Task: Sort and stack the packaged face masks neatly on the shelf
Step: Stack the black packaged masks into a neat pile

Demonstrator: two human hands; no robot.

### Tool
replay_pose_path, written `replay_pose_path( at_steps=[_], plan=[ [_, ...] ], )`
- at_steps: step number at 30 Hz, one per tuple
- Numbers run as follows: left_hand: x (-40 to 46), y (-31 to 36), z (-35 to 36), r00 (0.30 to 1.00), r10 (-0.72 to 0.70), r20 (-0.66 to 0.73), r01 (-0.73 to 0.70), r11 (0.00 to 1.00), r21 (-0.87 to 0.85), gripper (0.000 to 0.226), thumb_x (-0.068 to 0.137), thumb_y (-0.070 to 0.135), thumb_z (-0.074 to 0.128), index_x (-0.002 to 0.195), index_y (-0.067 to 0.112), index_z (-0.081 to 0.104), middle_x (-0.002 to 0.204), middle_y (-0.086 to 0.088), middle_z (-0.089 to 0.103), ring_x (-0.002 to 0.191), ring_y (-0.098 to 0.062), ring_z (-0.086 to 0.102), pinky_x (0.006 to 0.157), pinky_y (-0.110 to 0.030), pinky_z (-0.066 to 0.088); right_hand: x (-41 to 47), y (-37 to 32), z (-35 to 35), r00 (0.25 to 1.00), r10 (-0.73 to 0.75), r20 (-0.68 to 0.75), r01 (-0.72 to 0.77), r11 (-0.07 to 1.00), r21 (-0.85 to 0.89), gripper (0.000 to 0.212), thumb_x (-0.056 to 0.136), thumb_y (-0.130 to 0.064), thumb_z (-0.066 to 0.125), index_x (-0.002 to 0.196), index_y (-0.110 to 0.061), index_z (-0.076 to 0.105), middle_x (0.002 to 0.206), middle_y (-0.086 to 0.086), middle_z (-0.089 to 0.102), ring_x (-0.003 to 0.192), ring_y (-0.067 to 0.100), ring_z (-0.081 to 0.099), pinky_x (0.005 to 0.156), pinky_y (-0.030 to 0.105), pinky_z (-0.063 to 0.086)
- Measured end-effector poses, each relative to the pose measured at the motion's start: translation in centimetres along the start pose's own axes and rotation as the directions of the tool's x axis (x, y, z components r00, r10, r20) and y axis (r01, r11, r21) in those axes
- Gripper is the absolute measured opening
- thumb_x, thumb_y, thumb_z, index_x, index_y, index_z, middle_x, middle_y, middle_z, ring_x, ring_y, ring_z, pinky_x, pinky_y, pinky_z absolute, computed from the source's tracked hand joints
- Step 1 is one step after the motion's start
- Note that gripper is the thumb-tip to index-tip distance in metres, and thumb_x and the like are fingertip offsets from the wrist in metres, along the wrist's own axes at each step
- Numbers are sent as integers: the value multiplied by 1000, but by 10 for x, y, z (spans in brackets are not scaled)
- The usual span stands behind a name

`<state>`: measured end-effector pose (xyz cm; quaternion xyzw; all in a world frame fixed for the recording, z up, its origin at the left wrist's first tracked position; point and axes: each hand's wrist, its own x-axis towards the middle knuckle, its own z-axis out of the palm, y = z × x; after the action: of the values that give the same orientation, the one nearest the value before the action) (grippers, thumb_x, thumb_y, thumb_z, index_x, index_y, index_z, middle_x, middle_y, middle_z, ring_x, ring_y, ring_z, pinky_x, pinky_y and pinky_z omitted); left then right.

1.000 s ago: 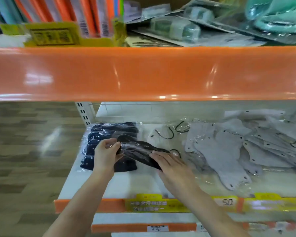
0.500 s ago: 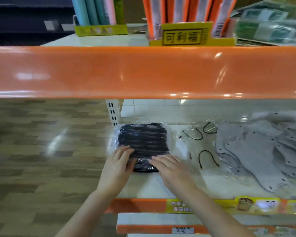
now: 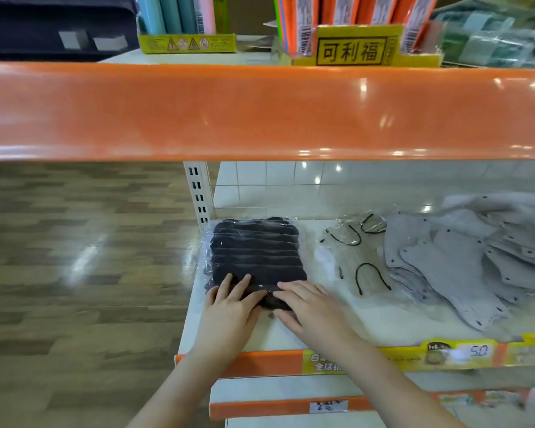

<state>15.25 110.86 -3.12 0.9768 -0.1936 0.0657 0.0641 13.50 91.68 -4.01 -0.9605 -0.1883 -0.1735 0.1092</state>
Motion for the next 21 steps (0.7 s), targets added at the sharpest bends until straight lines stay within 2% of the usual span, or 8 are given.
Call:
replay_pose_path(
  at_steps=[2, 5, 12, 16, 18, 21],
  plan=[
    [-2, -2, 5, 999, -32, -35, 32, 999, 2, 39, 83, 37, 38, 100, 31, 74, 119, -7, 67, 111, -40, 60, 86, -51, 50, -2, -2, -1, 1000, 13, -28, -13, 1000, 23, 38, 91, -45, 40, 105, -25, 70, 116, -11, 64, 107, 8, 58, 86, 27, 51],
    [-3, -2, 9, 994, -87, -64, 85, 996, -39, 41, 84, 35, 37, 101, 28, 74, 120, -9, 66, 116, -39, 57, 94, -50, 46, -4, -3, -1, 998, 7, -67, -6, 1000, 17, 35, 91, -40, 41, 104, -24, 70, 115, -10, 64, 107, 8, 56, 88, 26, 50],
    [0, -3, 18, 994, -56, -92, 46, 994, -101, 42, 86, 38, 36, 105, 23, 70, 124, -11, 63, 118, -37, 56, 92, -51, 48, -5, -4, -2, 999, 37, -33, -36, 999, 33, 36, 90, -39, 40, 105, -25, 70, 115, -9, 64, 108, 8, 57, 90, 26, 49],
    [4, -5, 21, 993, -14, -117, -5, 987, -158, 38, 88, 40, 43, 110, 22, 68, 128, -11, 61, 121, -37, 54, 96, -50, 45, -4, -3, 0, 992, 123, -22, -122, 992, 14, 38, 88, -36, 38, 103, -24, 71, 113, -8, 65, 105, 10, 59, 87, 26, 52],
    [10, -9, 19, 983, -83, -166, 32, 956, -291, 29, 89, 27, 59, 115, 15, 66, 131, -13, 57, 126, -38, 48, 101, -50, 41, -3, -3, -1, 987, 160, -12, -160, 987, -8, 39, 88, -35, 36, 102, -24, 71, 113, -8, 65, 105, 10, 60, 85, 26, 53],
    [20, -23, 13, 954, -204, -222, 119, 932, -343, 38, 86, 11, 67, 122, 3, 59, 133, -20, 53, 128, -42, 43, 106, -52, 37, 0, -3, -1, 981, 196, 0, -195, 980, -35, 38, 87, -36, 37, 100, -24, 71, 112, -7, 66, 104, 11, 62, 83, 26, 53]
  ],
)
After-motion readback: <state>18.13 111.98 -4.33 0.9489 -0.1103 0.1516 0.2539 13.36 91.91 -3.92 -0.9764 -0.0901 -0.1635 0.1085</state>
